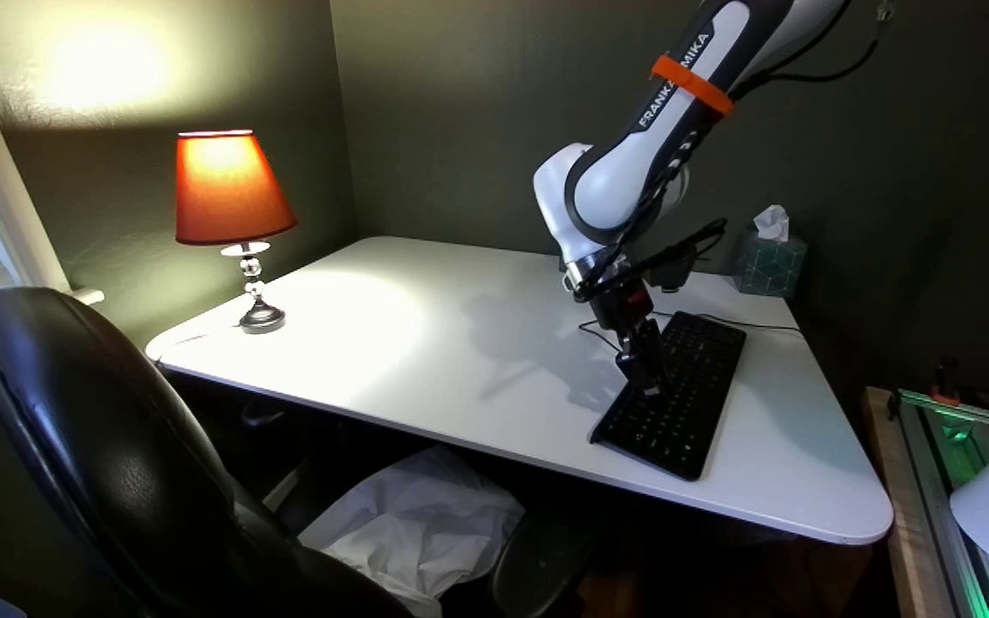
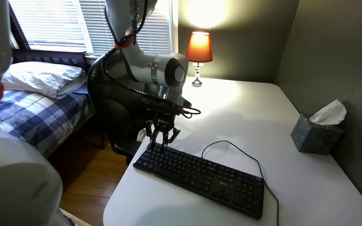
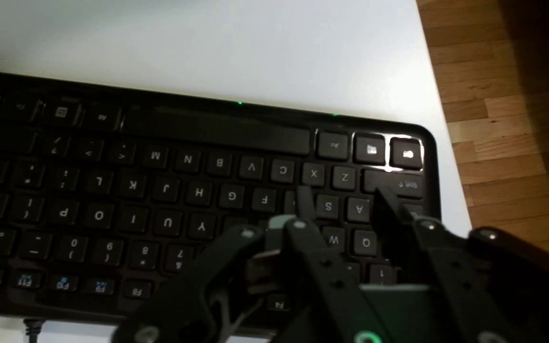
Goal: Press a button on the keyboard
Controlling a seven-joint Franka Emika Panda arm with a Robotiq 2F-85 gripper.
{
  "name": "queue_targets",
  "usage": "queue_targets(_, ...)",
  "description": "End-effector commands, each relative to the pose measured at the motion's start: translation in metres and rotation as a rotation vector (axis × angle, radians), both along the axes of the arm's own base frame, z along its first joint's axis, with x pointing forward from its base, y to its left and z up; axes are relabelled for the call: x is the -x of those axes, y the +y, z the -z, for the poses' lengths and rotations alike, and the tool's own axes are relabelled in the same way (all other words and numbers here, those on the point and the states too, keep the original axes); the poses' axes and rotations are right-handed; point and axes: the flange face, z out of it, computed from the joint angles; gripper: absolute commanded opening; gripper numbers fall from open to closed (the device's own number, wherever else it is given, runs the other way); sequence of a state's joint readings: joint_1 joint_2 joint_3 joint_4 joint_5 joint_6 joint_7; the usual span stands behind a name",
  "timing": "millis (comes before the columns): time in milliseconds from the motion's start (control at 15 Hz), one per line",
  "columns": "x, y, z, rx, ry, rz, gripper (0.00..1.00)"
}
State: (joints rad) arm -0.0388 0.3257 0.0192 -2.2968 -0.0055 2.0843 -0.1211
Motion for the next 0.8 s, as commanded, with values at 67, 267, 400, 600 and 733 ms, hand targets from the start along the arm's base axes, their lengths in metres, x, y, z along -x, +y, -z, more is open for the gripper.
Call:
queue_targets(67, 0.014, 0.003, -0.021, -0.001, -0.084, 0.002, 0.78)
queue_targets(267, 0.017, 0.006, -0.032, 0.013, -0.131, 0.006, 0.99)
queue_targets(400, 0.02, 0.009, -0.038, 0.02, -0.157, 0.006, 1.0)
queue_targets(600, 0.024, 0.012, -0.047, 0.029, -0.192, 0.009, 1.0)
queue_targets(733, 0.028, 0.014, -0.052, 0.036, -0.214, 0.014, 1.0)
